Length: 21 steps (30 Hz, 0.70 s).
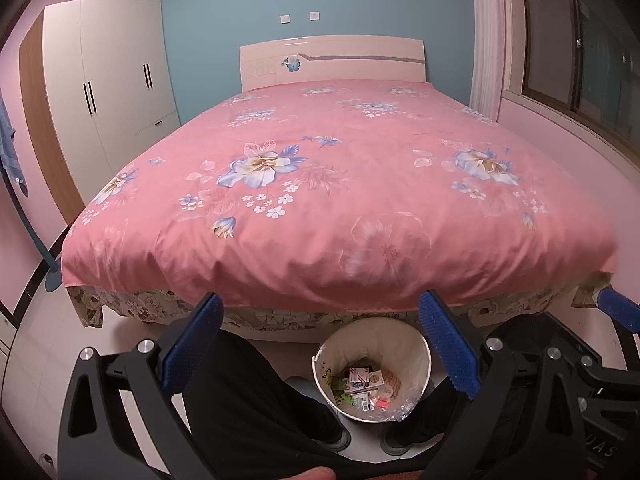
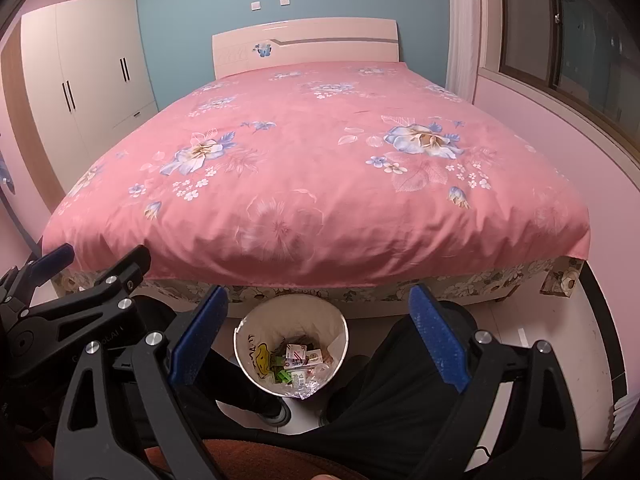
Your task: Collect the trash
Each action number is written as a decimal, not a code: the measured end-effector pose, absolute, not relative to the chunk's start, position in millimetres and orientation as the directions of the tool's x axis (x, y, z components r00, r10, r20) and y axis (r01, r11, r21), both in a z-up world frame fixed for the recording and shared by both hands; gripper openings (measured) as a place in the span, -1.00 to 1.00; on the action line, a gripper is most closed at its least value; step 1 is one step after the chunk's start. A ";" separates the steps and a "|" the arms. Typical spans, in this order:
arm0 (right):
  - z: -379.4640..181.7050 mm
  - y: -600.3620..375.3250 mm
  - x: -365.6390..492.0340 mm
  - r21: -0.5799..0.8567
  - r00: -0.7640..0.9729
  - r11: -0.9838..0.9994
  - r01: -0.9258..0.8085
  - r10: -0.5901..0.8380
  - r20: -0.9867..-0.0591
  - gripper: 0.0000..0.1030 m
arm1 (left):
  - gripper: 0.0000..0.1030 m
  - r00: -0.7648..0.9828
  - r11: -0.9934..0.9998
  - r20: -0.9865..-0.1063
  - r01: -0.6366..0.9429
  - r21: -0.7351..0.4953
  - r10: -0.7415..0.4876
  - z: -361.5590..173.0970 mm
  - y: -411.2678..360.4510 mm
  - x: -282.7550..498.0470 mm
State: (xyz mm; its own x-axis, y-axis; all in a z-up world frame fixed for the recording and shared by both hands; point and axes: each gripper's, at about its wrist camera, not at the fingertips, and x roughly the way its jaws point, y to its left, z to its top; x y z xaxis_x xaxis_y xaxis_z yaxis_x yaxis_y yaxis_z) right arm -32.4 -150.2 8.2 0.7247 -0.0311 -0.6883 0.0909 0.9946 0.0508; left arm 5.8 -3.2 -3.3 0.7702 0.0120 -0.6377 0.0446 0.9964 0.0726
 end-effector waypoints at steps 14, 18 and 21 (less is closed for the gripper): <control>8.1 -149.0 -32.2 0.052 0.724 0.994 0.092 -0.031 -0.690 0.76 | 0.93 0.770 0.996 -0.638 0.045 0.076 0.014 -3.6 -2.7 6.0; 8.2 -149.2 -32.2 0.052 0.725 0.994 0.091 -0.030 -0.688 0.76 | 0.93 0.771 0.996 -0.636 0.043 0.076 0.015 -3.3 -3.4 5.7; 8.0 -149.1 -32.0 0.052 0.723 0.994 0.091 -0.030 -0.690 0.76 | 0.93 0.771 0.996 -0.637 0.042 0.076 0.016 -3.4 -3.7 5.8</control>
State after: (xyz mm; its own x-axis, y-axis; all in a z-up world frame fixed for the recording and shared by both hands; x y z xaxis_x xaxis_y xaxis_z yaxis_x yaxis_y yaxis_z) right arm -32.0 -149.1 8.0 0.7234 -0.0301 -0.6898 0.0912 0.9945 0.0523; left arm 5.8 -3.7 -3.4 0.7711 0.0159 -0.6365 0.0425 0.9962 0.0763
